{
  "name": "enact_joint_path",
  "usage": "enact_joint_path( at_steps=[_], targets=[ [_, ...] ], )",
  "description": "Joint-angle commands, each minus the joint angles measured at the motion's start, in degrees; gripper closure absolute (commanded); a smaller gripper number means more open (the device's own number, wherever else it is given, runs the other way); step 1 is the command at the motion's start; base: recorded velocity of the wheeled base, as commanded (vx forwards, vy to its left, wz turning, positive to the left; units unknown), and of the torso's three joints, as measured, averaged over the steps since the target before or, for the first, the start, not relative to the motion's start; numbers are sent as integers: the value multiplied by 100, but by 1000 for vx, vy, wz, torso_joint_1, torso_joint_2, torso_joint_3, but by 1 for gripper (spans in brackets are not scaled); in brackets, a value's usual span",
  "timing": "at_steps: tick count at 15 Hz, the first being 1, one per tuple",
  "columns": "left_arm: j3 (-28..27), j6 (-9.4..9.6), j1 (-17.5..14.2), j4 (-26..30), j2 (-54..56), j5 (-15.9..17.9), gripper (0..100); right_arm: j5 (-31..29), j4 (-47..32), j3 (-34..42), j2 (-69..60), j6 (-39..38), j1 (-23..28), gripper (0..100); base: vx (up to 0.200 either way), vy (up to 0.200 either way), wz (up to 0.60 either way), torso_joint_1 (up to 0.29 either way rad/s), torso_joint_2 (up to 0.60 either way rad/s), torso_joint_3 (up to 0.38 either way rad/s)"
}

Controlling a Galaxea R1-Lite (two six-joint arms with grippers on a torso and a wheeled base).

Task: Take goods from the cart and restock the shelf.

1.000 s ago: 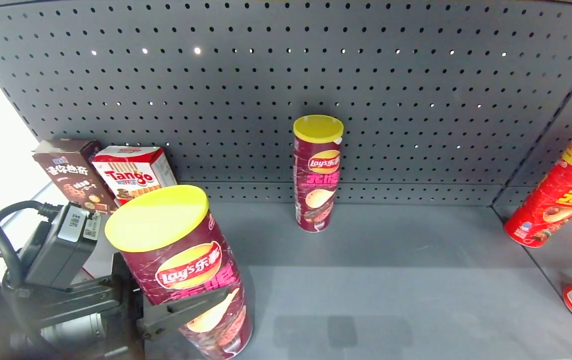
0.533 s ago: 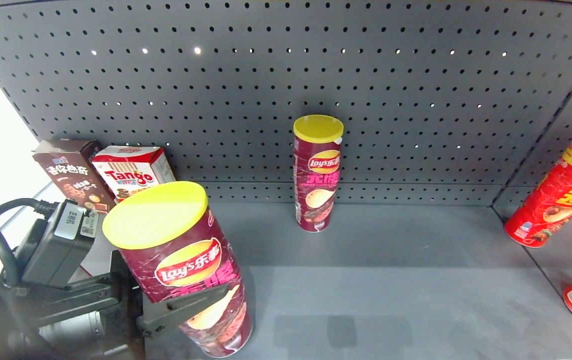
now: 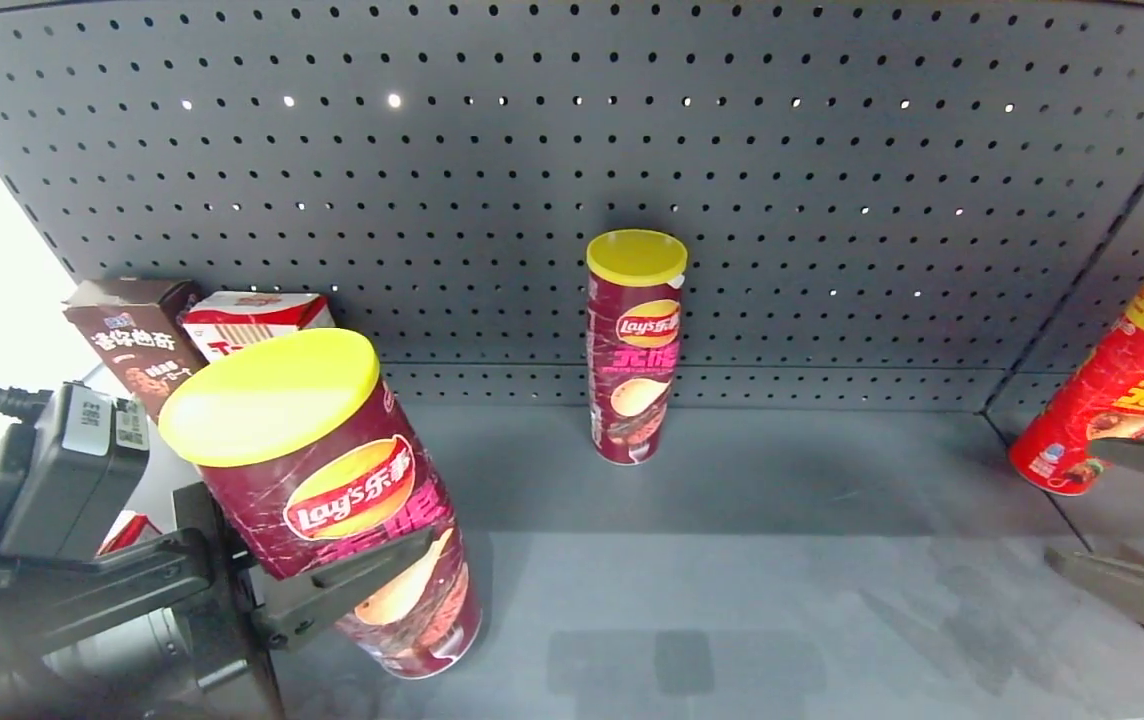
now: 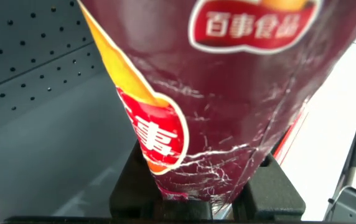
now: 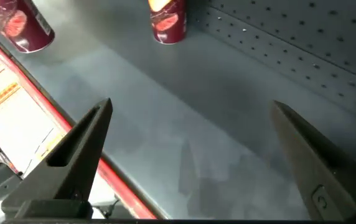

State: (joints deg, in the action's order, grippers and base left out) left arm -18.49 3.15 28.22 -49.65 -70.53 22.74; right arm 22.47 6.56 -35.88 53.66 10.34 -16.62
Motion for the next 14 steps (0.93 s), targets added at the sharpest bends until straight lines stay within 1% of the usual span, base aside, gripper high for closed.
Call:
enact_joint_path(
  at_steps=[1,2,6,10,11,14],
  targets=[
    [-5,-7,184,-1,31,-111,100,-67,223,-279,839,3,-246,0,0,0,0,0,0,0],
    [4,-16,184,-1,22,-111,100,-67,425,-526,1234,3,-307,0,0,0,0,0,0,0],
    [12,-24,149,70,22,-111,100,-67,496,-1290,2201,12,-448,0,0,0,0,0,0,0],
    [-32,-24,140,70,5,-111,100,-181,1374,-1695,3185,3,-509,0,0,0,0,0,0,0],
    [-23,-33,140,70,5,-111,100,30,1515,-1738,3414,21,-483,0,0,0,0,0,0,0],
    [-5,-42,122,70,5,-111,100,1234,2438,-2081,4161,30,-360,0,0,0,0,0,0,0]
  ],
)
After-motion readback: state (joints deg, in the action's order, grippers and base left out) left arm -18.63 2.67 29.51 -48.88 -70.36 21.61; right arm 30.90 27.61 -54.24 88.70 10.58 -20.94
